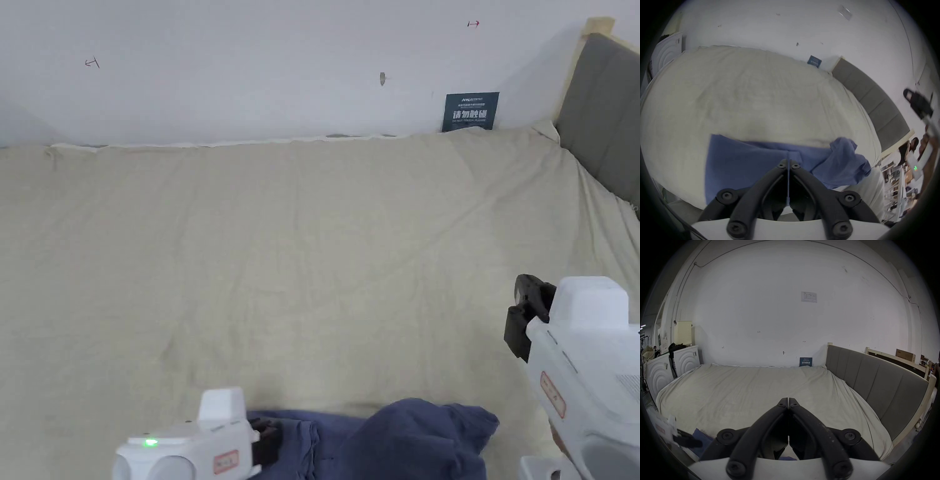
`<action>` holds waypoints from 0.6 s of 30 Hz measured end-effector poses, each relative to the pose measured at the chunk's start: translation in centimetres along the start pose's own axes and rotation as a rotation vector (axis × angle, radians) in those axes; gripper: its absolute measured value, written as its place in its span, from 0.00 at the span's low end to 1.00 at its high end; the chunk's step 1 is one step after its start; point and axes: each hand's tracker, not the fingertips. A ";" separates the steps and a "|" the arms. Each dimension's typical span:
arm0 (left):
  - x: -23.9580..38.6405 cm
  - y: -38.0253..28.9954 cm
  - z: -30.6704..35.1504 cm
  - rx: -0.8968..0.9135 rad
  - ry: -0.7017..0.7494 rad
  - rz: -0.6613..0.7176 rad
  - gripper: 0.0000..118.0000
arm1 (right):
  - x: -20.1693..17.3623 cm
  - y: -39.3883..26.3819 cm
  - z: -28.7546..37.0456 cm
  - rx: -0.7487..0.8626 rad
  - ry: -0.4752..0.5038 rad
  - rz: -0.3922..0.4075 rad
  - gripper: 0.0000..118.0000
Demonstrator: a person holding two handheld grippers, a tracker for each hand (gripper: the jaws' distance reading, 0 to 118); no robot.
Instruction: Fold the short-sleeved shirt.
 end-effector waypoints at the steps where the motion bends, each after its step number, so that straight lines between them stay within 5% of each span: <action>1: -1.1 0.7 0.7 0.004 0.000 0.023 0.03 | 0.0 0.0 0.0 0.001 0.001 -0.004 0.01; 5: -5.3 2.5 2.2 -0.011 0.065 0.031 0.28 | -0.1 -0.1 0.2 0.002 -0.001 -0.007 0.01; 9: -9.1 2.8 1.6 -0.088 0.067 0.112 0.97 | -0.4 -0.5 0.0 -0.012 0.003 -0.008 0.01; 15: -12.9 1.3 -0.9 -0.177 -0.065 0.266 0.97 | -0.8 -0.8 -0.2 -0.027 0.000 -0.004 0.01; 17: -13.4 0.5 -1.9 -0.166 -0.075 0.257 0.81 | -0.8 -0.8 -0.4 -0.035 -0.001 0.000 0.01; 18: -13.4 0.1 -2.4 -0.159 -0.077 0.258 0.62 | -0.8 -0.9 -0.5 -0.038 -0.001 0.002 0.01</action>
